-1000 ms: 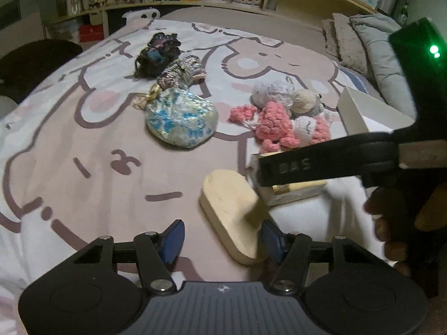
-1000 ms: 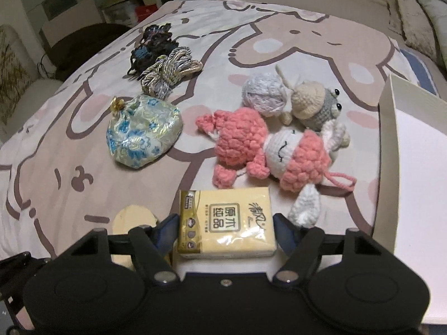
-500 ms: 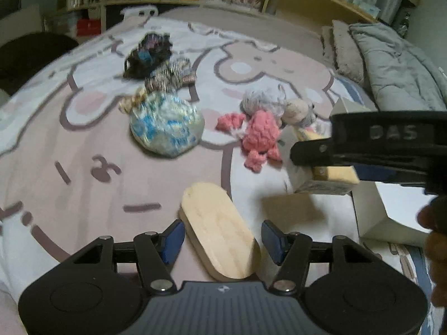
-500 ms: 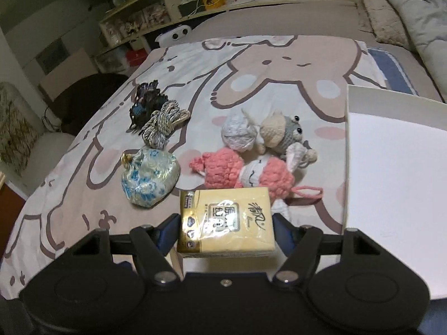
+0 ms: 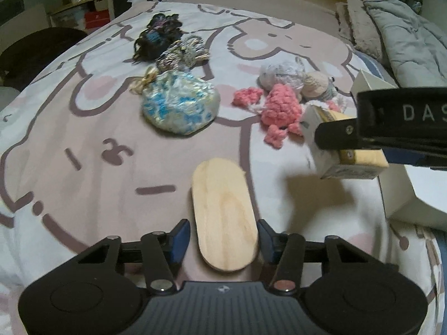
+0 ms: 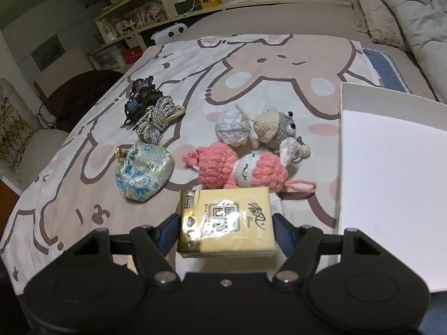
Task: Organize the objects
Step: 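Lift the tissue packet with the right tool while the left tool grasps the oval wooden block, then carry both items into the white box and open both tools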
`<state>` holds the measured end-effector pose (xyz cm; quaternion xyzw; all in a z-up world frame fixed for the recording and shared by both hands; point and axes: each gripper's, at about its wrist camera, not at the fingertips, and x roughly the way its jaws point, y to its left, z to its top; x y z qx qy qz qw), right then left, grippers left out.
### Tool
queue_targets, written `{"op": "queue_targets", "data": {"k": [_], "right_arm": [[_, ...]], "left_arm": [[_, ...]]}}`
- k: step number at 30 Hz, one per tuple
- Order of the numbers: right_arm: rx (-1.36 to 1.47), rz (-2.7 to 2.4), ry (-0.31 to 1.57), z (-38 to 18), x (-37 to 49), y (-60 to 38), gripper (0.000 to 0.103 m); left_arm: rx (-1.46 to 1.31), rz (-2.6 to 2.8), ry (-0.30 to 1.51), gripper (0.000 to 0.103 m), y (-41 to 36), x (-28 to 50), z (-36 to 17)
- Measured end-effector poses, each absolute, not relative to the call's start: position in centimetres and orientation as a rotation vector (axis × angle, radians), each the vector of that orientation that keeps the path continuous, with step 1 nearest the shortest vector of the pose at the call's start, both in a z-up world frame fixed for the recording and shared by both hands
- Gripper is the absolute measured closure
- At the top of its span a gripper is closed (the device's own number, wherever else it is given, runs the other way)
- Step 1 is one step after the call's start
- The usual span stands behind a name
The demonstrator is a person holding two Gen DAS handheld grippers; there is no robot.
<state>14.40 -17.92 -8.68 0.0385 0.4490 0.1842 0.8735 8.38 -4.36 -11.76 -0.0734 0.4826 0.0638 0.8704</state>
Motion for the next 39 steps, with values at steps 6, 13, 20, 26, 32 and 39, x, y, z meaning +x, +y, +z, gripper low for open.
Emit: {"op": "queue_targets", "data": {"k": [6,13,20,26,32,39], "right_arm": [[0.052,0.398,0.954,-9.0,14.1,-17.4,0.032],[0.04,0.399,0.934,-8.7,14.0,-17.3,0.032],[0.064,0.377,0.866,-7.0,13.7,-18.5,0.032],[0.069,0.31,0.779,-4.8,13.4,-20.4,0.032],[0.085,0.257,0.731,-3.5,13.6,-22.5,0.032],[0.136,0.178,0.677,-2.1,14.6,-25.8,0.032]], "left_arm": [[-0.182,0.148,1.014,0.056,-4.0,8.9,-12.0],[-0.161,0.129,0.978,0.059,-4.1,9.5,-11.4],[-0.123,0.126,0.817,0.059,-3.9,9.3,-7.7],[-0.142,0.086,0.755,0.059,-3.9,9.6,-5.3],[-0.139,0.014,0.703,0.059,-4.9,10.7,-3.0],[-0.104,-0.048,0.632,0.059,-7.3,13.0,-0.9]]}}
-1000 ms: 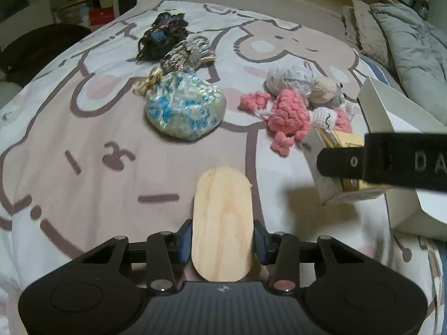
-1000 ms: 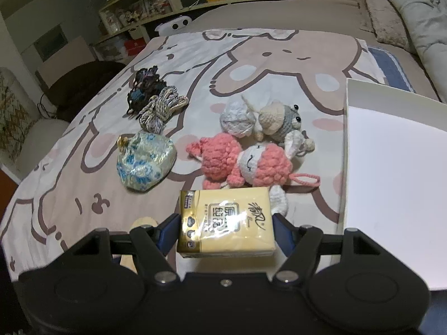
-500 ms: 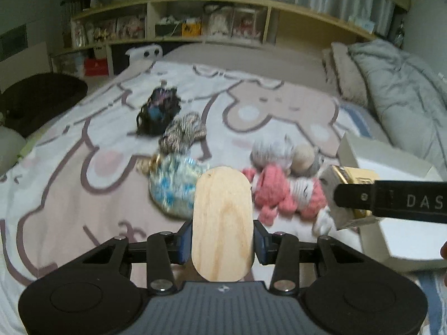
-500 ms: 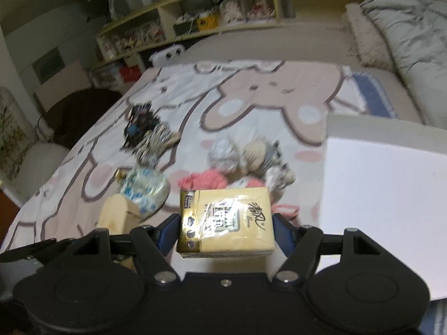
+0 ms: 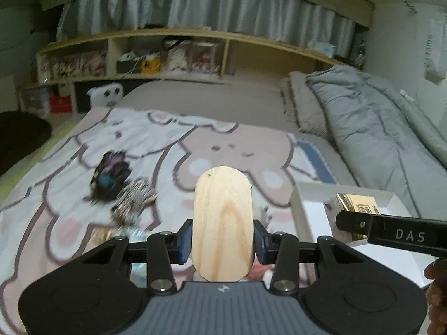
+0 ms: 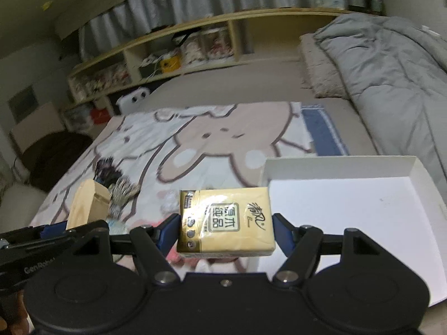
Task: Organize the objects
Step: 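Carry both items into the white box and open both tools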
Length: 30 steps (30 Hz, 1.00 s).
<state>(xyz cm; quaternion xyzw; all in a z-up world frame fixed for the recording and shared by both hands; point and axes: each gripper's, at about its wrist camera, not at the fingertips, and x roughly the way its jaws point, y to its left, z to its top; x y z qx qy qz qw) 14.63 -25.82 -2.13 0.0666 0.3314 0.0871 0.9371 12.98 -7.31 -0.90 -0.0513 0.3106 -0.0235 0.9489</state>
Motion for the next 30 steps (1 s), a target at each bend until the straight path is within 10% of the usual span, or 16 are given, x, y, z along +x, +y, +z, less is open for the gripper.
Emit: {"op": "queue_targets", "data": {"k": [30], "right_arm": [[0.222,-0.102,0.743,-8.8,25.5,-39.1,0.031]], "left_arm": [[-0.103,-0.305,0.744,0.059,-21.5,27.3,-6.5]]}}
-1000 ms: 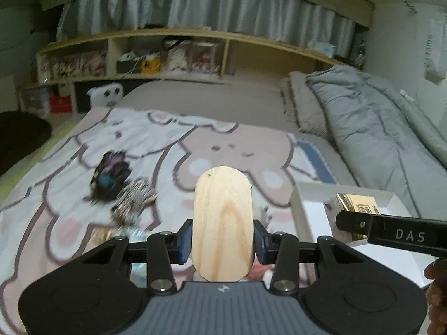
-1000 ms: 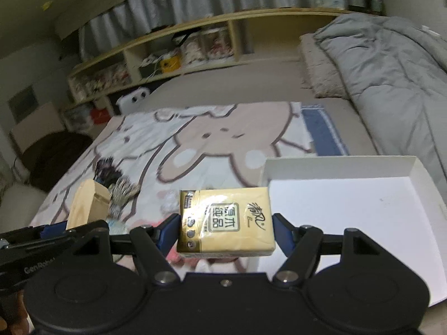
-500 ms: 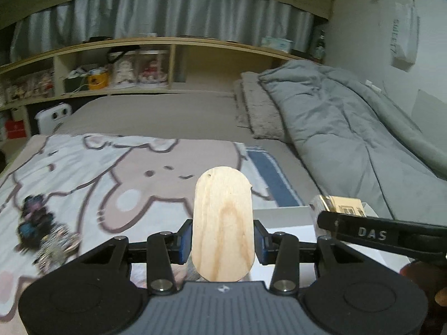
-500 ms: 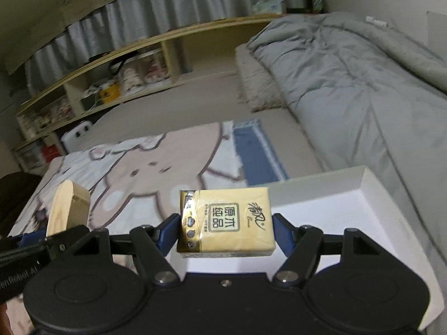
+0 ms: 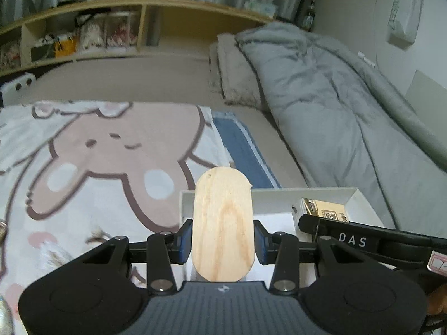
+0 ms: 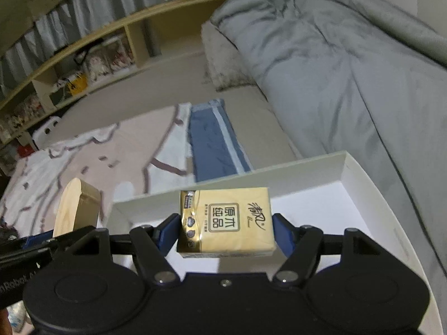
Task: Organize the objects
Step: 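Carry both items into the white box and open both tools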
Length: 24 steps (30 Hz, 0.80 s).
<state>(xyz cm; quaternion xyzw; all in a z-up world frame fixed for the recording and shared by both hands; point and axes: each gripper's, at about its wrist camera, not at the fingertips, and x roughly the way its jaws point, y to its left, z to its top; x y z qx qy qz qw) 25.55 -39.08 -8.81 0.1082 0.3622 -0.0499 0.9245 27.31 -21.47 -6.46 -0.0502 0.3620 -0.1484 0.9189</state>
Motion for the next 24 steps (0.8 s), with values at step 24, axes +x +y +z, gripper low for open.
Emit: {"op": "queue_targets", "data": {"k": [24], "right_arm": [[0.292,-0.147,0.745,-9.3,25.6,-40.5,0.008]], "left_arm": [[-0.053,-0.278,0.751,0.032,-22.9,27.3,-7.6]]}}
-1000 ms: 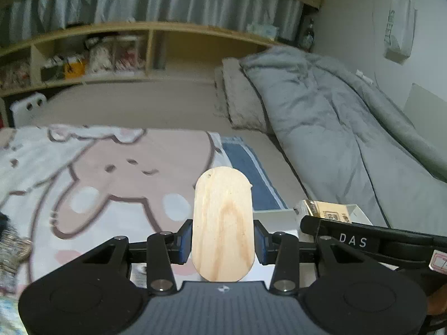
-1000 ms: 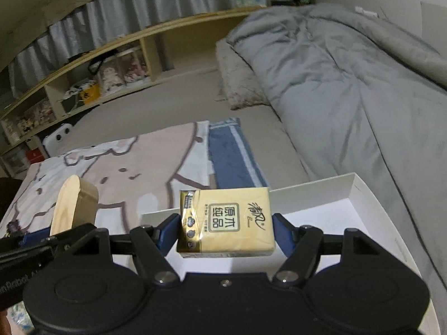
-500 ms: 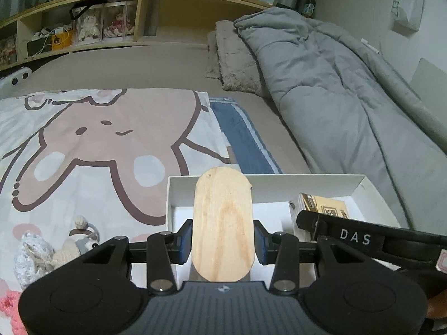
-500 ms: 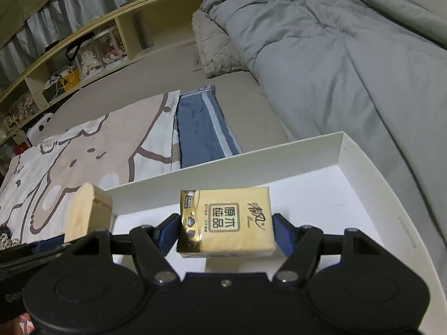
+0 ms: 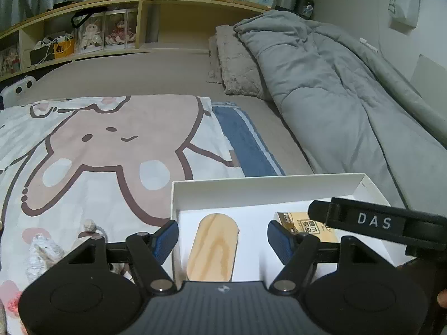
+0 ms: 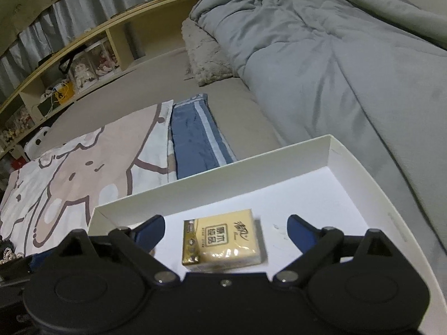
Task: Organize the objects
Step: 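Carry both items into the white box and open both tools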
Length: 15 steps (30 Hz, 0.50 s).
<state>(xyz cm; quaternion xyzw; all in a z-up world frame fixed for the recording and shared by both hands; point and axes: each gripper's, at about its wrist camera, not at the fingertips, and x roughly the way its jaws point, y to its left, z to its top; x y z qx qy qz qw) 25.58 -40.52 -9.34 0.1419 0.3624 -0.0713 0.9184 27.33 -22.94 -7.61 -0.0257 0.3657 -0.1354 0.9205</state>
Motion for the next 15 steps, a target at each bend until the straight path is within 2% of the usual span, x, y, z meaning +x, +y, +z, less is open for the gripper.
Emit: {"op": "queue_targets", "data": {"k": [9,15], "right_arm": [[0.244,-0.159,0.74,-7.7,23.7,-40.7,0.008],[0.248,-0.19,0.731,-6.7,21.9,-41.3,0.008]], "left_arm": [[-0.04,-0.264,0.744,0.032,-21.5,26.4,-6.0],[-0.043,-0.257,0.747,0.028,-20.4,25.5,-5.3]]}}
